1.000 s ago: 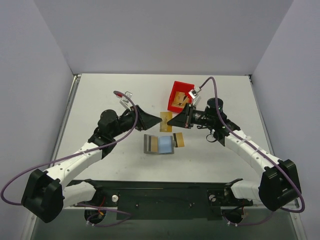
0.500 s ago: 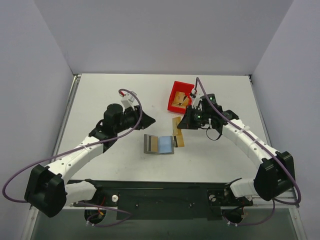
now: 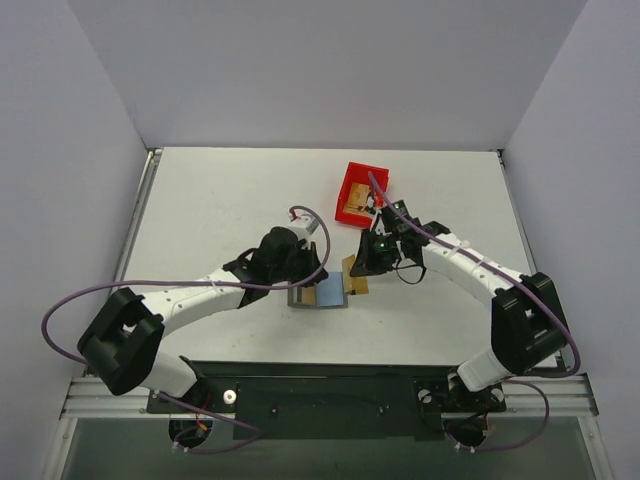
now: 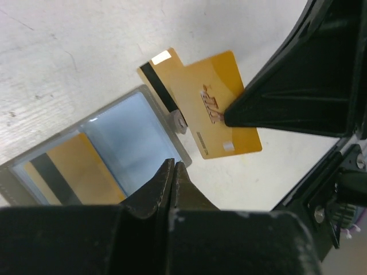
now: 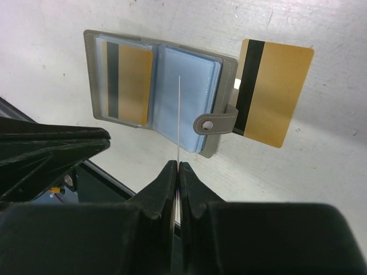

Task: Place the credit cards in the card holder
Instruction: Insert the credit card into the card holder.

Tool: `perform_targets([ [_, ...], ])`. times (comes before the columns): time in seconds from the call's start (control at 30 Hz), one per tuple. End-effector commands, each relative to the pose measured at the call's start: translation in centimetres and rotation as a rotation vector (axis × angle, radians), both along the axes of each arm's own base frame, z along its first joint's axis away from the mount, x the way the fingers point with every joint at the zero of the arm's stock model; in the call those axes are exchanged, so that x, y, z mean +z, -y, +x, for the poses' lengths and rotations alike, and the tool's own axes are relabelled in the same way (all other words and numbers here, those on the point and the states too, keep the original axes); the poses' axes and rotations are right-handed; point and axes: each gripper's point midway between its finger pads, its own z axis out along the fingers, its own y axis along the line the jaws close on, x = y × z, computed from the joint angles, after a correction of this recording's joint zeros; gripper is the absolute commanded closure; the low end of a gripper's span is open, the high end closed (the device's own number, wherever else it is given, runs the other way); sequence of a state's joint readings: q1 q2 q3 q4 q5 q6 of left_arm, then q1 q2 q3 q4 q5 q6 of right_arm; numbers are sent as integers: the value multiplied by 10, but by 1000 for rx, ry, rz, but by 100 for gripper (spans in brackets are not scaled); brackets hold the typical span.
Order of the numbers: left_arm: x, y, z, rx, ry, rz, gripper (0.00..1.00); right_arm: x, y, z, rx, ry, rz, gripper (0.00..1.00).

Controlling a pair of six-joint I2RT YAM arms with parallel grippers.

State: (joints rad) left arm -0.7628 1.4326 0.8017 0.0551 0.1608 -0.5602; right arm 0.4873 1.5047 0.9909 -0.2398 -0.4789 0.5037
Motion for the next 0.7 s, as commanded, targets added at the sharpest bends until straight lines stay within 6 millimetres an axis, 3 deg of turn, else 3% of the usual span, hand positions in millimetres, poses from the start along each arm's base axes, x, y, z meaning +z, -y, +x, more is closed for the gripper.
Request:
perform_targets([
  [0.0, 35, -7, 29, 94, 152, 2, 100, -5, -10, 5, 0, -17, -12, 100],
  [0.13, 52, -20, 39, 128, 212, -6, 100, -10, -15, 5, 10, -31, -25, 100],
  [0.3, 53, -32, 50, 140, 202, -25, 100, -13, -21, 5, 30, -46, -40, 100],
  [0.67, 25, -19, 44, 122, 151, 51, 100, -30, -1, 4, -3, -57, -235, 100],
])
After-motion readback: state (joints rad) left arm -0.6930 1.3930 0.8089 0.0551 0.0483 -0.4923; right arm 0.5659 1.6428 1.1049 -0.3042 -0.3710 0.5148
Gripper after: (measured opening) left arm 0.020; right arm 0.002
